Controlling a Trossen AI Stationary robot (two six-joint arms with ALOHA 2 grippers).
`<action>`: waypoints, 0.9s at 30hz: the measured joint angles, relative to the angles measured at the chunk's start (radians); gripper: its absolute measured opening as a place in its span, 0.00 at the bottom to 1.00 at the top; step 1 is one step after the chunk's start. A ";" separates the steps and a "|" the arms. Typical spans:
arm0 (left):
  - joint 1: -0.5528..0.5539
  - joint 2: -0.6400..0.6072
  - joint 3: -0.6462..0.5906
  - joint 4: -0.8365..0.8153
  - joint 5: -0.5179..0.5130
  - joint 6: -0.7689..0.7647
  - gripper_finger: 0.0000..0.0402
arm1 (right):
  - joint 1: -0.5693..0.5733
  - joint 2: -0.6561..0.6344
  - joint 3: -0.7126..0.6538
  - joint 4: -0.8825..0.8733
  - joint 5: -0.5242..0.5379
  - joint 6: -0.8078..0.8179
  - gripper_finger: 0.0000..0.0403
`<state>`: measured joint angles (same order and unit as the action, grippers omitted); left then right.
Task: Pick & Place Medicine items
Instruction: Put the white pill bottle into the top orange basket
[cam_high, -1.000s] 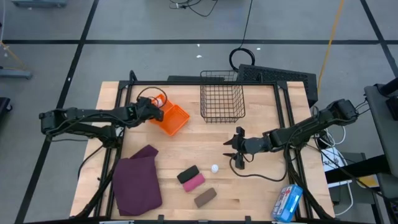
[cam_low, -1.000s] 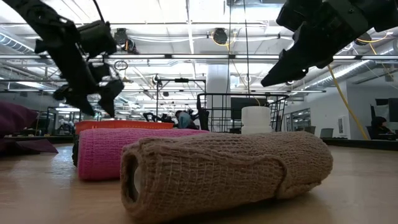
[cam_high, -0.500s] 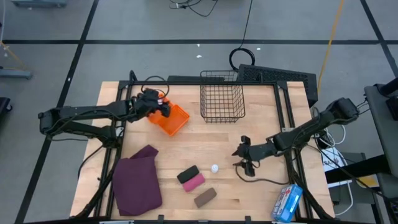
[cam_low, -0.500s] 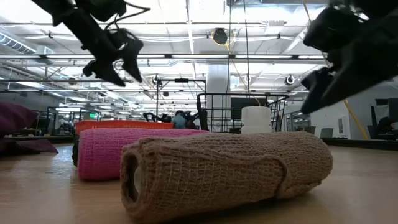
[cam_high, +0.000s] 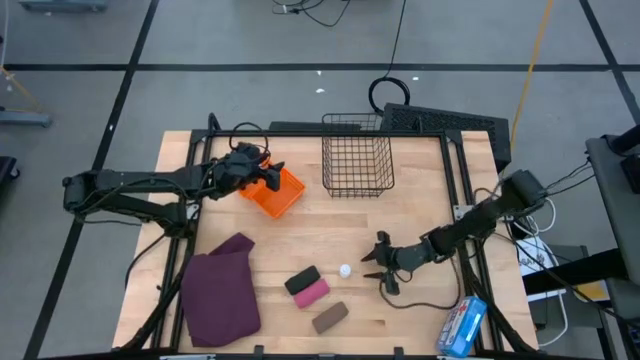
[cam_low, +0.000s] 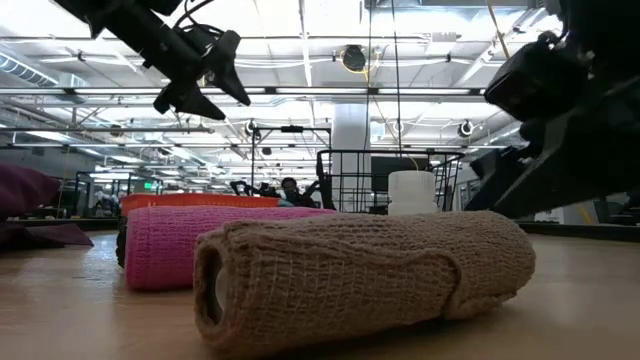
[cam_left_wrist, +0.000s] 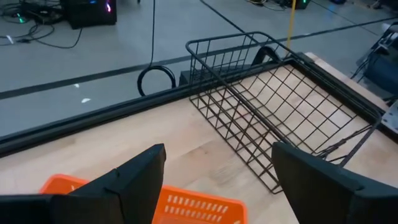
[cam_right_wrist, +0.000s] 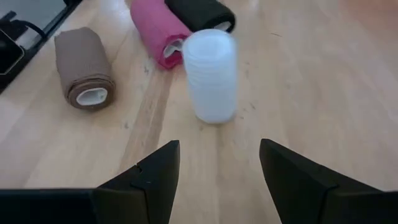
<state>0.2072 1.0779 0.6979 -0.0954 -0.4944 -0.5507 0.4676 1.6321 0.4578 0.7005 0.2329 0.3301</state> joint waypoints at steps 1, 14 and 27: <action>-0.004 0.000 0.000 0.000 0.000 -0.007 0.75 | 0.000 0.026 0.008 0.010 0.000 -0.001 0.55; -0.062 0.000 0.000 0.021 0.000 -0.037 0.74 | -0.004 0.263 0.115 0.177 0.011 -0.098 0.71; -0.079 0.001 0.000 0.046 -0.001 -0.037 0.75 | -0.022 0.280 0.130 0.215 0.056 -0.160 0.54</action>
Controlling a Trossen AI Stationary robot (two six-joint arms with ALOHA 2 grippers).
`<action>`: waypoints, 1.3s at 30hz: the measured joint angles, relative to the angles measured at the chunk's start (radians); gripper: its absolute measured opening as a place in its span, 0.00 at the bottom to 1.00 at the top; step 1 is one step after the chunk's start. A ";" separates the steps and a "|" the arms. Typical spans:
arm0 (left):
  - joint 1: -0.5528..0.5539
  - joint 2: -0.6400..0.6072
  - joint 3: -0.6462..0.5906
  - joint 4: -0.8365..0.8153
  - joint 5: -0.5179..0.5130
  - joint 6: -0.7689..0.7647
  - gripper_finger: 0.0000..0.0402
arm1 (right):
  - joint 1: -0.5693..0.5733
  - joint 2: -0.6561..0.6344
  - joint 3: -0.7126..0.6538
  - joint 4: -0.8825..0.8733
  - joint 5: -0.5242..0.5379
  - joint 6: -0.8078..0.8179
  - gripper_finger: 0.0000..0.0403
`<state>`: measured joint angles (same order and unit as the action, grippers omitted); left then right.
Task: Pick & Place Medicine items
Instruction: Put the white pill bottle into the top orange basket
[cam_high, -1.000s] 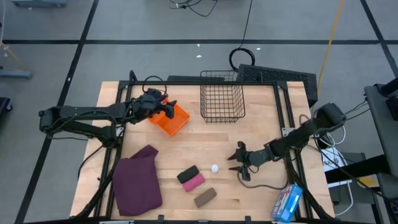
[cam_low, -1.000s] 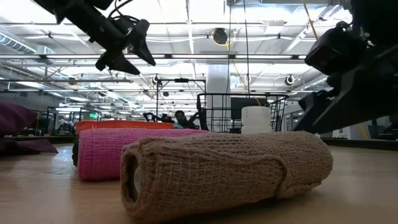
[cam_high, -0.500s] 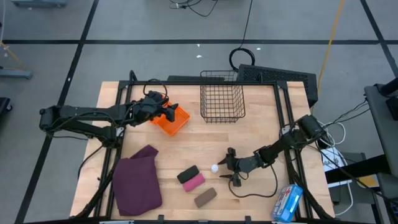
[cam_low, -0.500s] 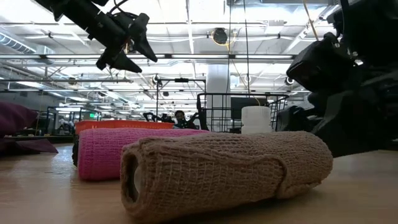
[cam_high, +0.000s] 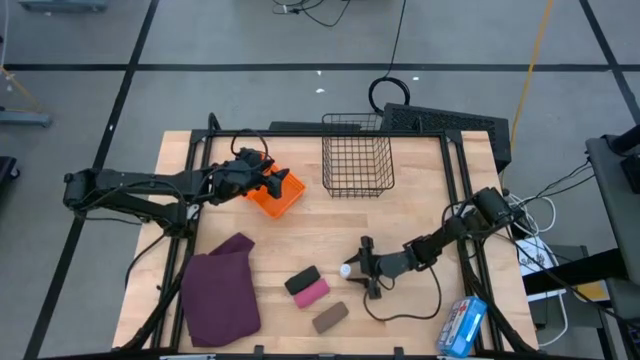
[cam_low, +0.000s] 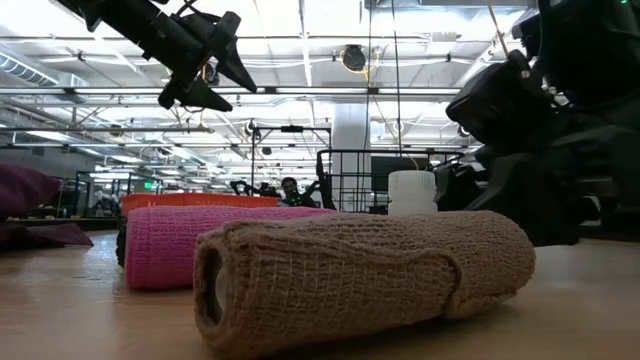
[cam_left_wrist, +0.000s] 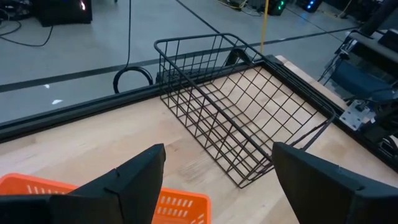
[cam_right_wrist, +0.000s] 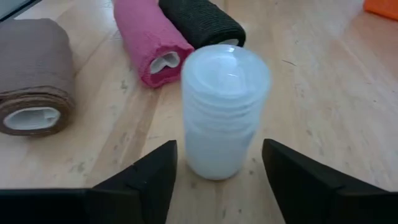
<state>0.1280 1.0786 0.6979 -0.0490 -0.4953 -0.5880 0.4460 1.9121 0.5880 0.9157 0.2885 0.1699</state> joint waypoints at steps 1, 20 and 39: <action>0.000 0.000 0.000 0.000 0.000 0.000 0.74 | -0.002 0.000 0.000 0.000 -0.001 0.000 0.52; 0.000 0.000 0.000 0.000 -0.001 0.000 0.77 | -0.008 0.000 0.000 0.009 -0.005 0.049 0.48; 0.000 0.001 0.000 0.001 -0.003 -0.005 0.77 | -0.014 -0.001 0.015 0.038 -0.005 0.000 0.45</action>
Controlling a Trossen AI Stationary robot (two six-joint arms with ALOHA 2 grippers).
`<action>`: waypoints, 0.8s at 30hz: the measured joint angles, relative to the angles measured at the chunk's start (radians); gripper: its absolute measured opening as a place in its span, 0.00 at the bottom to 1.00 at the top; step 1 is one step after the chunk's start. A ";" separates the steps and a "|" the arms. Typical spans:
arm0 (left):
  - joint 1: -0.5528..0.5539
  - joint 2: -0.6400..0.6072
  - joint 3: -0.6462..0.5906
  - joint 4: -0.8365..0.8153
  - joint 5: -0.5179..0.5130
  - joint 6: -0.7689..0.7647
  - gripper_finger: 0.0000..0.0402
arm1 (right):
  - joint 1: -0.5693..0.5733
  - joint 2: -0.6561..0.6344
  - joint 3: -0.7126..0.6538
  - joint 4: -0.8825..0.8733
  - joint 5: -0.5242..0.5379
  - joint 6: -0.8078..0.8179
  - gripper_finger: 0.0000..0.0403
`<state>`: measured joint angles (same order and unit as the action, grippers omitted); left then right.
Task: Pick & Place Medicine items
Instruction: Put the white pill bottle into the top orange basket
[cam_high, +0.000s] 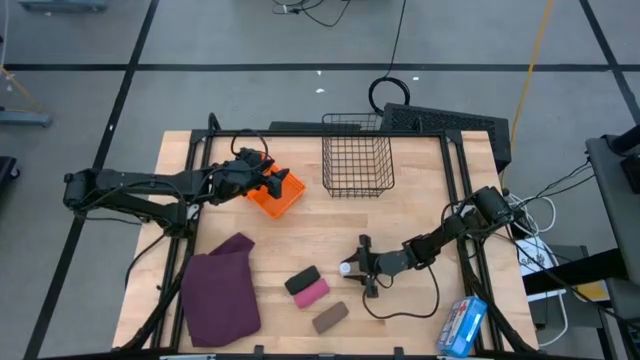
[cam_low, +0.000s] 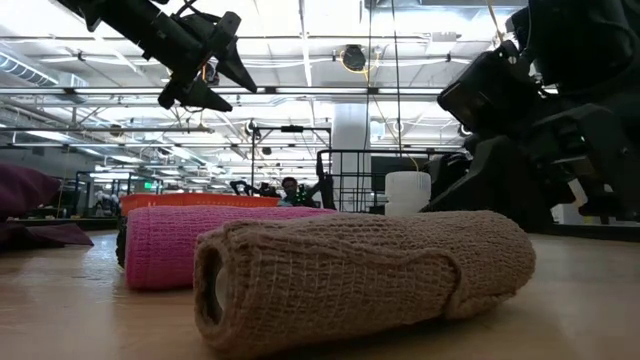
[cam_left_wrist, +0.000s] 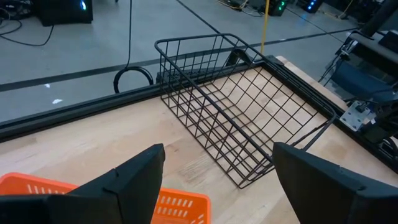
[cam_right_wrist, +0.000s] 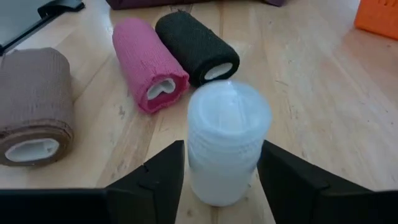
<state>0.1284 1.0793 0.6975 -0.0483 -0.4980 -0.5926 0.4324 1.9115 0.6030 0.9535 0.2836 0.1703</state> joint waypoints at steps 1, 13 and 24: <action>0.000 0.000 0.000 0.000 0.000 0.000 0.77 | 0.000 0.000 0.003 -0.006 0.000 0.000 0.45; 0.000 0.020 -0.001 -0.009 0.001 -0.041 0.77 | 0.000 -0.001 0.004 -0.019 0.000 -0.001 0.33; -0.015 0.096 -0.001 0.106 0.235 -0.016 0.77 | -0.009 -0.176 0.004 -0.192 0.000 -0.011 0.33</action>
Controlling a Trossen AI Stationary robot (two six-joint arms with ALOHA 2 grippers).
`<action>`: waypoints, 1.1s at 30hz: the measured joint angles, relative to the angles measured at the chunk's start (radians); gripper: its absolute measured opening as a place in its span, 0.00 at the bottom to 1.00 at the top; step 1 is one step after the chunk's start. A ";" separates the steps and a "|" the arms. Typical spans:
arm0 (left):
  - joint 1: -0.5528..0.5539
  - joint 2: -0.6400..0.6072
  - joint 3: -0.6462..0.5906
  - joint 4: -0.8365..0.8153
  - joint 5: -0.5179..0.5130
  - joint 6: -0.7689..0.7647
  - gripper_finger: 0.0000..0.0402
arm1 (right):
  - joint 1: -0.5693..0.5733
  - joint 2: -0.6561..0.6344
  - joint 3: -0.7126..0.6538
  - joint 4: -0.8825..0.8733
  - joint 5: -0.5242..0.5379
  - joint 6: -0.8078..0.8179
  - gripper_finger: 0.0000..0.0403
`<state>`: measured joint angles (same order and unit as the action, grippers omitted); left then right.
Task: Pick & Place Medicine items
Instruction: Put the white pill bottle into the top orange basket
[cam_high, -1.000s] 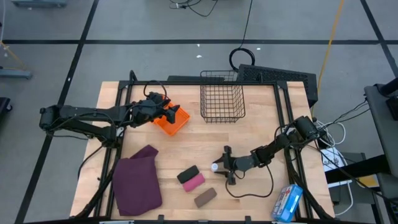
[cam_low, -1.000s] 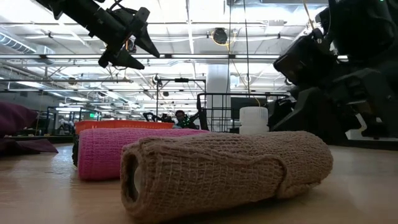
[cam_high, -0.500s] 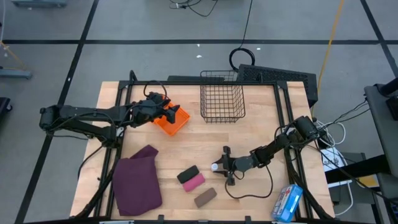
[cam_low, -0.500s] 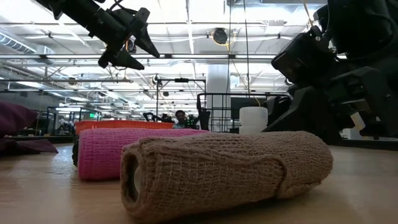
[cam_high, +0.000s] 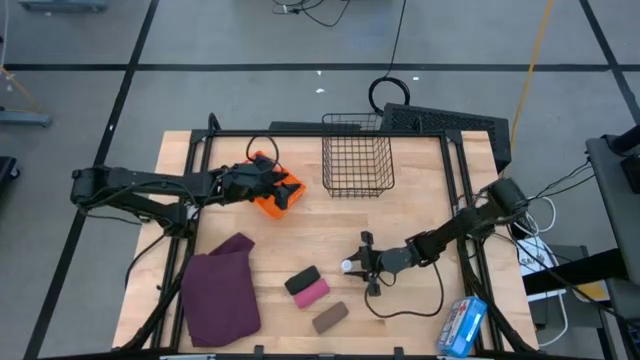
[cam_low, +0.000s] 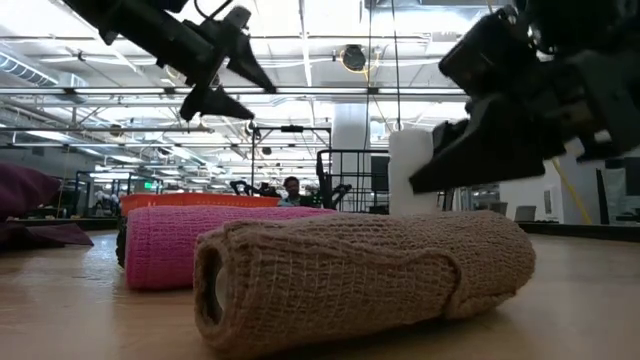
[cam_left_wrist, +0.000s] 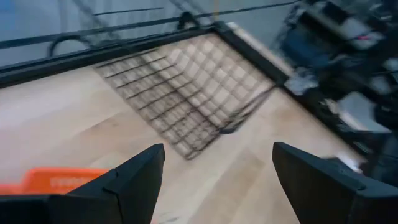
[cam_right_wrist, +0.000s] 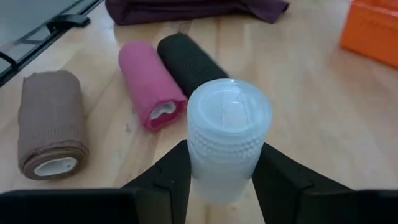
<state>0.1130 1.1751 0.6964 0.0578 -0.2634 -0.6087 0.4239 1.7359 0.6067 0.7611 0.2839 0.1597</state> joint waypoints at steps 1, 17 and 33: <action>-0.008 0.002 0.000 0.011 0.003 0.008 0.77 | -0.005 -0.032 0.000 -0.040 0.001 0.000 0.33; -0.176 0.385 0.504 -0.338 0.142 0.321 0.77 | -0.125 -0.257 0.000 -0.306 -0.001 0.031 0.32; -0.260 0.720 0.706 -0.292 0.164 0.496 0.77 | -0.115 -0.256 0.000 -0.317 0.001 0.005 0.32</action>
<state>-0.1471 1.8950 1.4025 -0.2337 -0.0995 -0.1123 0.3092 1.4802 0.6064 0.4442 0.2852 0.1643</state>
